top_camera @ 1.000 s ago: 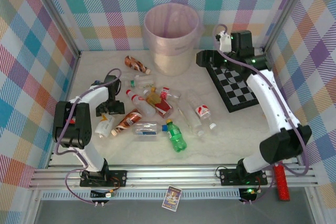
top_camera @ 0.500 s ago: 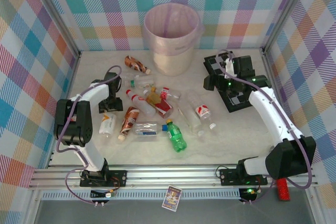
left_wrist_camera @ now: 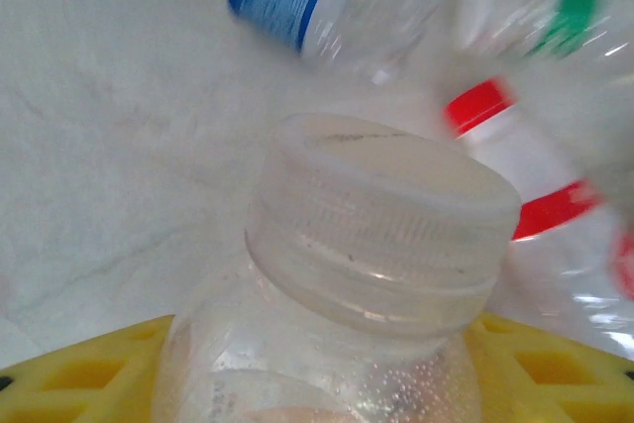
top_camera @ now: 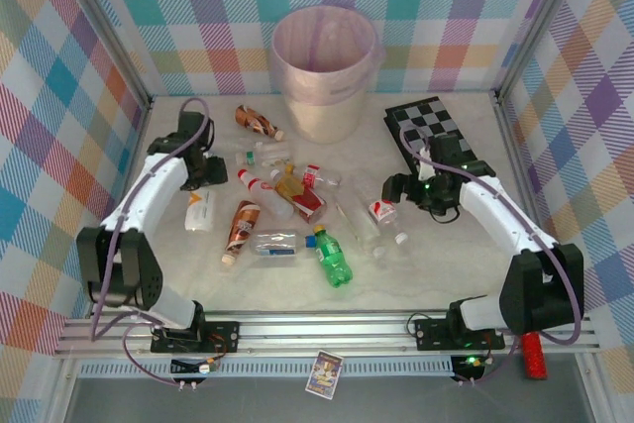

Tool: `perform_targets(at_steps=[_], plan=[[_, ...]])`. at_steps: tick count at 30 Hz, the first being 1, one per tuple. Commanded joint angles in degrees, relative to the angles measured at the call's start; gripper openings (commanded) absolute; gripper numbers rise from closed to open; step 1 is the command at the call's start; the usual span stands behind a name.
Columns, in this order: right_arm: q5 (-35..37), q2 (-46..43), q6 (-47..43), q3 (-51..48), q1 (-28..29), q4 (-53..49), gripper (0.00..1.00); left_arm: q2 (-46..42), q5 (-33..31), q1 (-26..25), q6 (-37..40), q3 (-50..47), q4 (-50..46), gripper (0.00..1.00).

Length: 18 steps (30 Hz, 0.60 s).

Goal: Put the plastic bottles in the bin

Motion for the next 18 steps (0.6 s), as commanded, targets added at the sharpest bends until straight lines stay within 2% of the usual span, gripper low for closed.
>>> perform_targets(at_steps=[1,5,13,18], plan=[[-1.99,1.09,1.72,-1.77,0.6,1.05,0.98,-4.83,6.19,0.36,0.38,4.14,0.11,0.5],[-2.47,1.98,2.12,-3.5,0.77,2.38,0.98,-7.19,11.21,0.36,-1.17,8.88,2.7,0.47],[-3.47,3.73,3.39,-5.49,1.53,5.19,0.97,-7.08,24.0,0.28,-8.99,18.13,13.64,0.3],[-4.33,4.47,5.34,-7.35,1.69,8.89,0.96,-4.99,29.15,-0.47,-16.61,20.73,25.54,0.23]])
